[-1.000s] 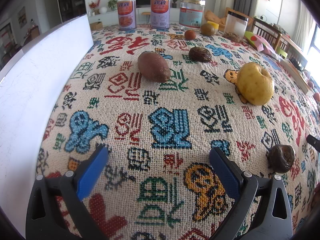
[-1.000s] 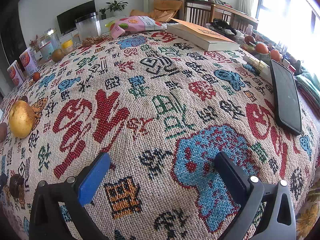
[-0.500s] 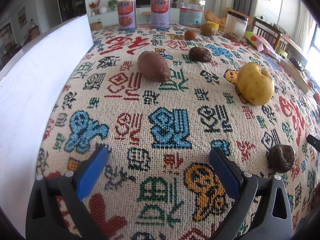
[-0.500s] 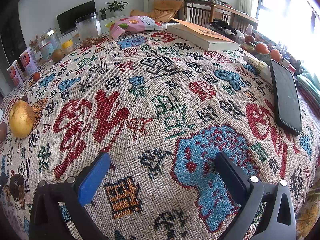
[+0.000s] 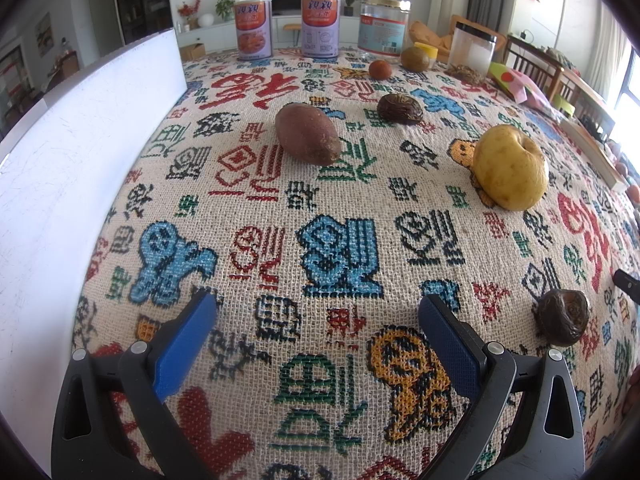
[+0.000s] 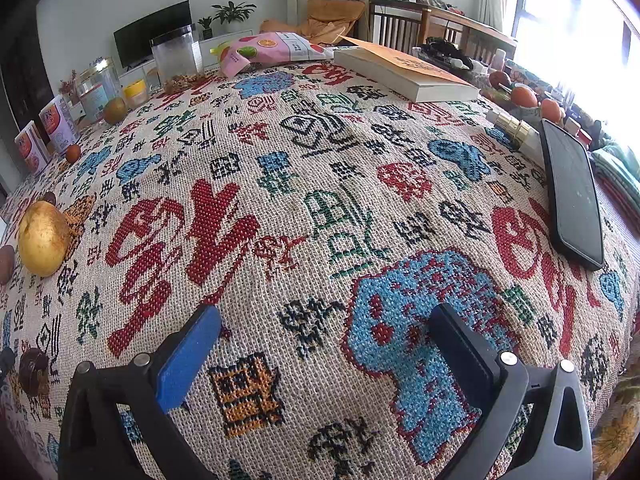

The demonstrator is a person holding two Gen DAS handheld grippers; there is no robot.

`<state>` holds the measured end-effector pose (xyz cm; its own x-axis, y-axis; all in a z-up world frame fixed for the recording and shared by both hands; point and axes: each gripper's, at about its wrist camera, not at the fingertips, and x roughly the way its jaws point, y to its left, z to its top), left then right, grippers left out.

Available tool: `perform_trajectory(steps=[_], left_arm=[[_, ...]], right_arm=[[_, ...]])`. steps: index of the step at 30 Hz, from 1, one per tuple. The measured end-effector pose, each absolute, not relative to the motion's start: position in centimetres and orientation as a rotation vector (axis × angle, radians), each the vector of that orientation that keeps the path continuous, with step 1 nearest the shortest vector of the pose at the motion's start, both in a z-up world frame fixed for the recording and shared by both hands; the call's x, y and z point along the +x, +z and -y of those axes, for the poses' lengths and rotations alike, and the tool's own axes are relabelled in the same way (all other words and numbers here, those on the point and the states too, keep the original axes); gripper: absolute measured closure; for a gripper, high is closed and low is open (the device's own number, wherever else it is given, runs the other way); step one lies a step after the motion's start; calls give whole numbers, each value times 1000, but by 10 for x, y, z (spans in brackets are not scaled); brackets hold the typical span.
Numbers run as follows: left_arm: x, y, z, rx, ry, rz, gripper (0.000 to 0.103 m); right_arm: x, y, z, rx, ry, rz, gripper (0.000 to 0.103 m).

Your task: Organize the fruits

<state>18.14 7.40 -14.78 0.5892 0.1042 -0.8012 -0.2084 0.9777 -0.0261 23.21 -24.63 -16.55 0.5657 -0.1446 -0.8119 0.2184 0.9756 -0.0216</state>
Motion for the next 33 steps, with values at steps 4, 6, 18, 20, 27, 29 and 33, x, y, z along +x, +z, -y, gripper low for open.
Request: perform_trajectory(steps=[4, 6, 18, 20, 27, 29, 33], left_arm=[[179, -146, -78, -155, 162, -909, 2], [178, -145, -80, -174, 150, -901, 2], [250, -118, -120, -250, 111, -907, 3], [274, -121, -130, -327, 95, -972, 4], [311, -134, -135, -307, 149, -1100, 38], [309, -134, -132, -297, 82, -1085, 60], [285, -129, -130, -247, 65, -1075, 61]], right_arm=[[232, -166, 246, 84, -214, -946, 0], [232, -166, 246, 84, -214, -946, 0], [232, -165, 246, 84, -213, -946, 0], [232, -165, 246, 84, -213, -946, 0], [232, -165, 246, 84, -213, -946, 0], [232, -165, 247, 84, -213, -946, 0], [232, -165, 247, 84, -213, -946, 0]])
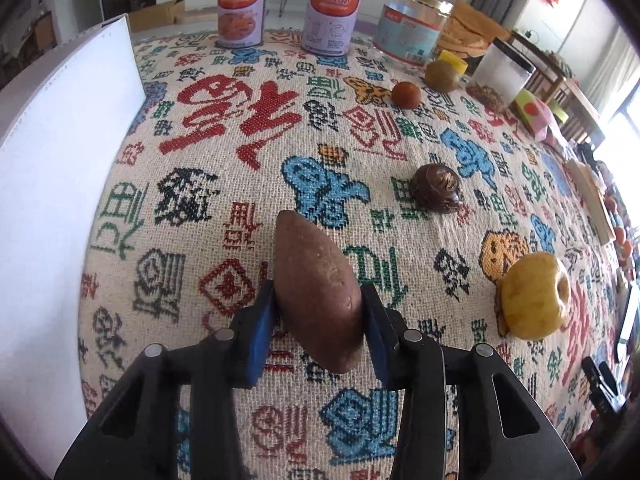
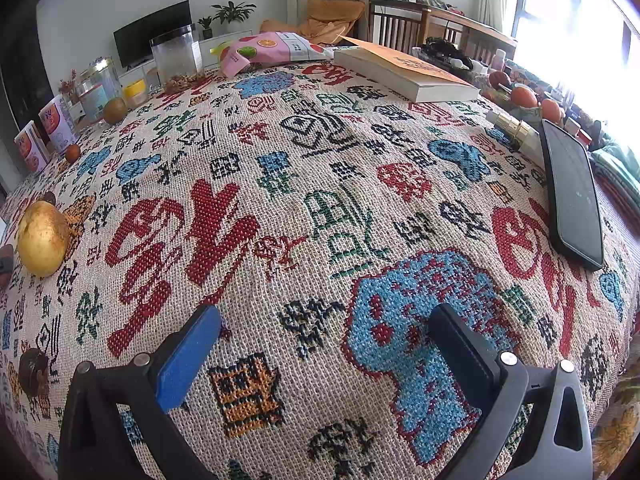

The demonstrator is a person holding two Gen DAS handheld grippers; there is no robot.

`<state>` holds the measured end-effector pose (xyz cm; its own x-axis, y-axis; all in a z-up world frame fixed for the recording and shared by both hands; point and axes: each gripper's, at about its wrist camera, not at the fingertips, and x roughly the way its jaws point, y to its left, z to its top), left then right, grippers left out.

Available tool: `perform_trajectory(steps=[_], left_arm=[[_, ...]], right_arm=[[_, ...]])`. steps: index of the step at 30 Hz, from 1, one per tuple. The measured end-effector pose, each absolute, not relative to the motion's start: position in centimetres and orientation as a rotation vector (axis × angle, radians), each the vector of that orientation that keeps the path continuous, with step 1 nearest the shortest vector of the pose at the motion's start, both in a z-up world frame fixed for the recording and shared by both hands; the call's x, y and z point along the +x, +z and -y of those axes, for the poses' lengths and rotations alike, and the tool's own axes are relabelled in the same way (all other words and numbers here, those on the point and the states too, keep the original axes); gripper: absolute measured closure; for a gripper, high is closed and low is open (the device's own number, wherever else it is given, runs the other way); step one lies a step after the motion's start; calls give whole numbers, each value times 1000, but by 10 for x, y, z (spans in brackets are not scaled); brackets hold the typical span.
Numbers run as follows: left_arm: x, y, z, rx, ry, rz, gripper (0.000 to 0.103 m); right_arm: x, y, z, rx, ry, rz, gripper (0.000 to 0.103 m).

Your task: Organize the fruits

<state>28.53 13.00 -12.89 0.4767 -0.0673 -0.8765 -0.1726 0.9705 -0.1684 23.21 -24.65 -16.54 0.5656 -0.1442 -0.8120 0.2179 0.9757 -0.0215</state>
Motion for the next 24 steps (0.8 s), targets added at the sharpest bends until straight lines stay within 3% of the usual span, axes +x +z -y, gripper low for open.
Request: perform_trajectory(steps=[13, 14, 15, 17, 24], left_arm=[[169, -130, -97, -125, -87, -1107, 58], [166, -130, -91, -87, -68, -1064, 52], [165, -131, -87, -52, -46, -1041, 32], [166, -135, -82, -14, 1, -1015, 8], [167, -146, -88, -45, 87, -962, 0]], right_arm=[[232, -165, 246, 84, -213, -946, 0], [232, -166, 247, 84, -213, -946, 0], [232, -165, 246, 84, -213, -946, 0], [232, -166, 246, 84, -213, -946, 0], [232, -166, 246, 84, -213, -946, 0]])
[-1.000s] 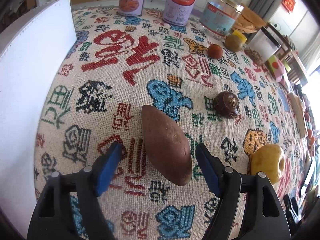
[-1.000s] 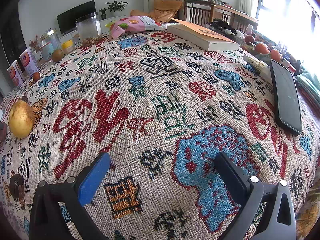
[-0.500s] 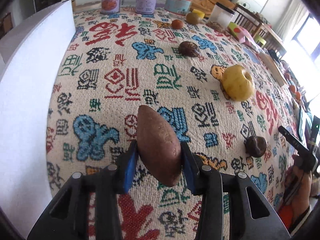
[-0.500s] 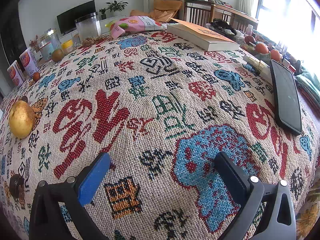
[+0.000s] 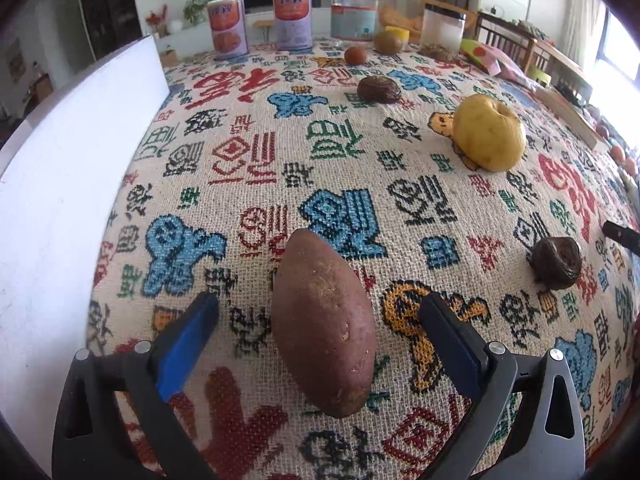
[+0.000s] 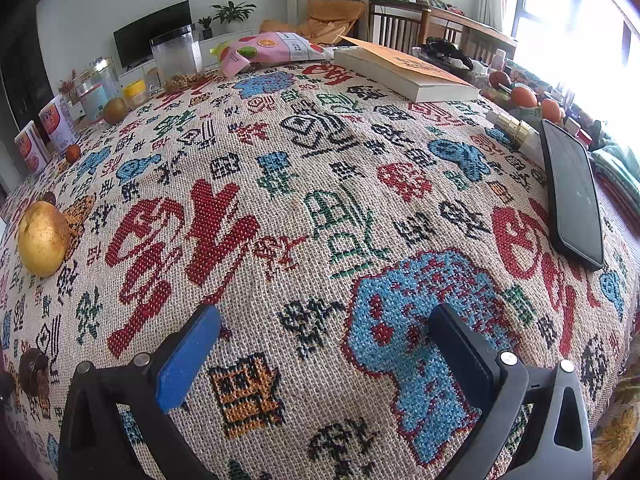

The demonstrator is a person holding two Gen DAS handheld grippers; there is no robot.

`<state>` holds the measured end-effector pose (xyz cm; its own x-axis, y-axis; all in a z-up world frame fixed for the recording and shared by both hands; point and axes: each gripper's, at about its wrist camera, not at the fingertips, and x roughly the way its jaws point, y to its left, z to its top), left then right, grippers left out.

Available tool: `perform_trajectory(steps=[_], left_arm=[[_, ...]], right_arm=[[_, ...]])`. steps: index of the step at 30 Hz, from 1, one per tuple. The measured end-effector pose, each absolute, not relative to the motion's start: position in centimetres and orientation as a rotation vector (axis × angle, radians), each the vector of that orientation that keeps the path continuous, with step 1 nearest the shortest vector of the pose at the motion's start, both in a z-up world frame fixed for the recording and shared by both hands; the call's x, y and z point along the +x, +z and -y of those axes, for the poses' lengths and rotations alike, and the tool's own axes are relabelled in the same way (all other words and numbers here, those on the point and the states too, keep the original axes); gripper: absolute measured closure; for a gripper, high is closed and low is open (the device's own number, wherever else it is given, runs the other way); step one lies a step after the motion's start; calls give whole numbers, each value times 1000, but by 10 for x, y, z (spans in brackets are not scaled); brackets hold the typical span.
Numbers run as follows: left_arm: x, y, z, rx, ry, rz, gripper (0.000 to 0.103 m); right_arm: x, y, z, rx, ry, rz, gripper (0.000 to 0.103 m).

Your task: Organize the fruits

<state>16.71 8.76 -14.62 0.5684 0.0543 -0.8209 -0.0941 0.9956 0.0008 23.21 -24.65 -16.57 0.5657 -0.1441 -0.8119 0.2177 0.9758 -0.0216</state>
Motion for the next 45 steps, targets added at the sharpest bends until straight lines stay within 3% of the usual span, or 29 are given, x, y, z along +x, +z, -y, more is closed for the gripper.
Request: perform_trajectory(steps=[19, 25, 28, 30, 37, 40, 41, 45], left_arm=[[170, -148, -85, -58, 121, -937, 0], [170, -148, -86, -59, 121, -937, 0], [170, -148, -86, -59, 121, -937, 0], [170, -148, -86, -59, 121, -937, 0], [170, -148, -86, -59, 120, -937, 0], [170, -148, -86, -59, 120, -938, 0], [170, -148, -86, -59, 120, -938, 0], [170, -148, -86, -59, 120, -938, 0]], right_arm=[[229, -162, 245, 100, -191, -929, 0], [191, -125, 172, 163, 481, -739, 8], [185, -130, 128, 119, 619, -764, 10], [192, -148, 105, 89, 621, -850, 32], [188, -159, 65, -111, 590, -862, 36], [190, -164, 55, -175, 566, -891, 49], [190, -162, 56, -178, 551, -883, 63], [194, -159, 72, -103, 503, -867, 63]])
